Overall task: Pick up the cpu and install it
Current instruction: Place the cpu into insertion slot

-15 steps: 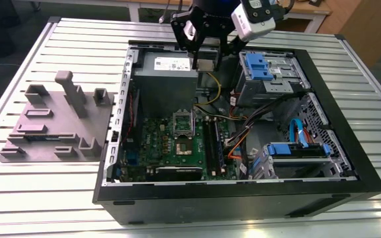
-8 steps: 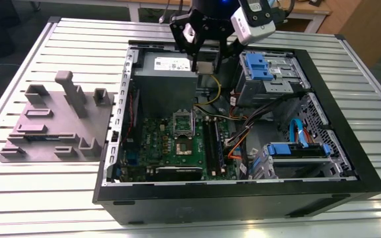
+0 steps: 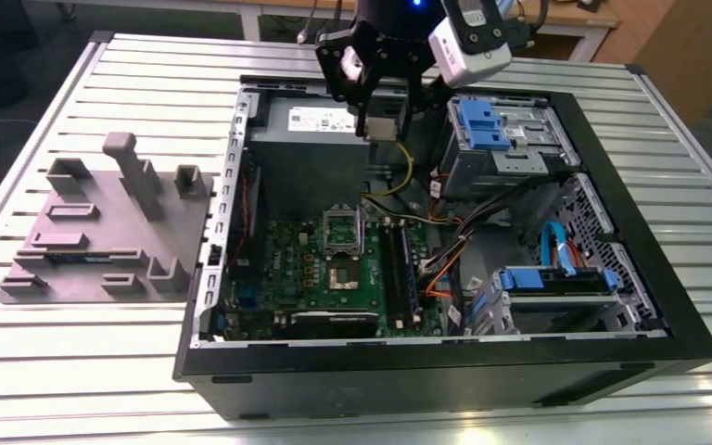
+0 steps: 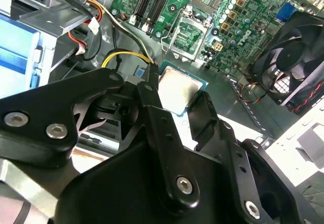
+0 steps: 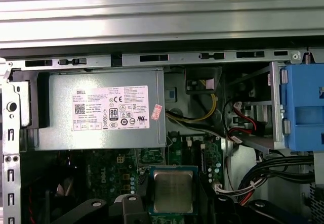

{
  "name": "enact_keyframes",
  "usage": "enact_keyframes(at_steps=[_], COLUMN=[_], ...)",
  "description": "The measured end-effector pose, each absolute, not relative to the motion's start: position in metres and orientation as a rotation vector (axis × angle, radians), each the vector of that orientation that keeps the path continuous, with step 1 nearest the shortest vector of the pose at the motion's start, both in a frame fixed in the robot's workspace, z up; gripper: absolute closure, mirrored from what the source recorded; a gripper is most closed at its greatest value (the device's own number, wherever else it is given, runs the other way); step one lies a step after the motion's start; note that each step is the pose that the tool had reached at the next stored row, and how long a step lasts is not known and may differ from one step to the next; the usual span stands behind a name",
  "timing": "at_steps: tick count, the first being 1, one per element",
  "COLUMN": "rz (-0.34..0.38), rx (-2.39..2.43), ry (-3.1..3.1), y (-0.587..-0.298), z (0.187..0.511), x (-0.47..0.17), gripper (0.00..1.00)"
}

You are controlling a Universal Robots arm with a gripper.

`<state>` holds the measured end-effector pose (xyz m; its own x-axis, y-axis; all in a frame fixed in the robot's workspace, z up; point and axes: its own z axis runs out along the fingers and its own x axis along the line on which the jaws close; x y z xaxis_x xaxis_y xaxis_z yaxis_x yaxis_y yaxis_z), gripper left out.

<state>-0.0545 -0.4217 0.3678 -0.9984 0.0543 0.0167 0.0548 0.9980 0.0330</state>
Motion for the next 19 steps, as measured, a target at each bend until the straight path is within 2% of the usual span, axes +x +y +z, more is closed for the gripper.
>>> enact_keyframes(at_steps=[19], rz=[-0.052], rx=[-0.085], ry=[-3.123], y=[-0.4223], z=[0.3637], x=[-0.0545], gripper=[0.53])
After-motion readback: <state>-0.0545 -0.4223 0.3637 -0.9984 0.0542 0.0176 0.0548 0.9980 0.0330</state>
